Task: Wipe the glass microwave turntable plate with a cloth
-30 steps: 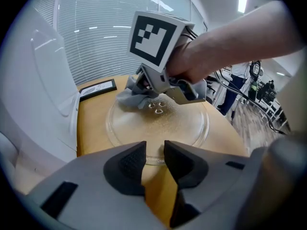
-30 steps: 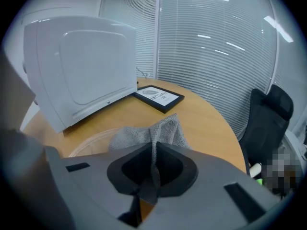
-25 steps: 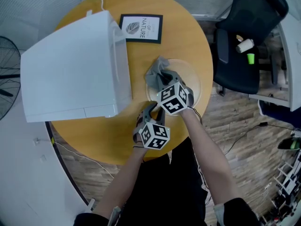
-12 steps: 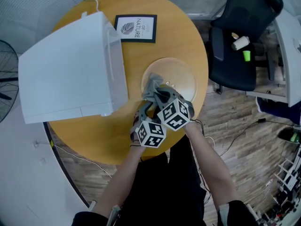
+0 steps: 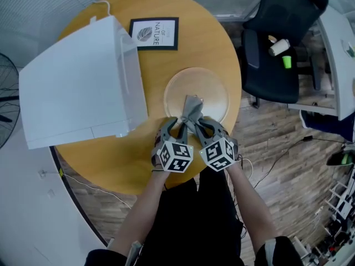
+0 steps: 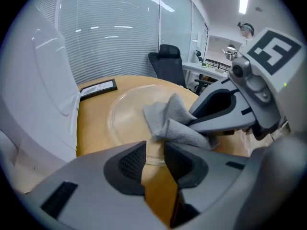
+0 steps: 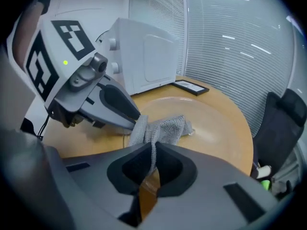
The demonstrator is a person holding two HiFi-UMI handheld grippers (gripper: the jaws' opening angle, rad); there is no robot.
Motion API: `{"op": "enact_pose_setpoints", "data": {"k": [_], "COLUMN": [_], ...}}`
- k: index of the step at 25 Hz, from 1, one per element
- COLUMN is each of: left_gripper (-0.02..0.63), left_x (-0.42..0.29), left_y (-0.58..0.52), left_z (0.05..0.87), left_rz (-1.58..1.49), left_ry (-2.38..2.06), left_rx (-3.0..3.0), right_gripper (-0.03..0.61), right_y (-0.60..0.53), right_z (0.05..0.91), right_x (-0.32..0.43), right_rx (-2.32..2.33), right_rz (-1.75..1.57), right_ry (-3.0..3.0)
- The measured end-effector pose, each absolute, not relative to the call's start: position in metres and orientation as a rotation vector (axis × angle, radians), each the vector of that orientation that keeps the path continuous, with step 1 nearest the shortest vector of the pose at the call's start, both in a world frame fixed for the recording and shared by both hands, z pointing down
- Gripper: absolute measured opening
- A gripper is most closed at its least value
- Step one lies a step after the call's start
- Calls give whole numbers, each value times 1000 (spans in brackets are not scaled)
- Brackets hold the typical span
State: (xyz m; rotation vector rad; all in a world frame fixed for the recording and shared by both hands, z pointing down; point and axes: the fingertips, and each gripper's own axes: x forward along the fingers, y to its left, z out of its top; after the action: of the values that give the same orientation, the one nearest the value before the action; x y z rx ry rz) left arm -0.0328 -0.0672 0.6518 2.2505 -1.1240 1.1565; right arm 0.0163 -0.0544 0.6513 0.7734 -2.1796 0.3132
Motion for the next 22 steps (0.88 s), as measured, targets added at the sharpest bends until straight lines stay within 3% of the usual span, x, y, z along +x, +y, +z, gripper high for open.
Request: {"op": "enact_pose_setpoints", "data": {"k": [13, 22], "left_gripper": [109, 109], "left_x": [-32, -32], "left_y": [-66, -66], "left_z": [652, 651], "left_rz": [1164, 1155], "left_ry": [-1125, -1116], "left_rx": [2290, 2287], "right_gripper": [25, 23], "right_y": [-97, -194], "right_z": [653, 647], "right_x": [120, 118], "right_rx": [998, 1043], "right_rz": [257, 157], "right_ry": [-2052, -1998]}}
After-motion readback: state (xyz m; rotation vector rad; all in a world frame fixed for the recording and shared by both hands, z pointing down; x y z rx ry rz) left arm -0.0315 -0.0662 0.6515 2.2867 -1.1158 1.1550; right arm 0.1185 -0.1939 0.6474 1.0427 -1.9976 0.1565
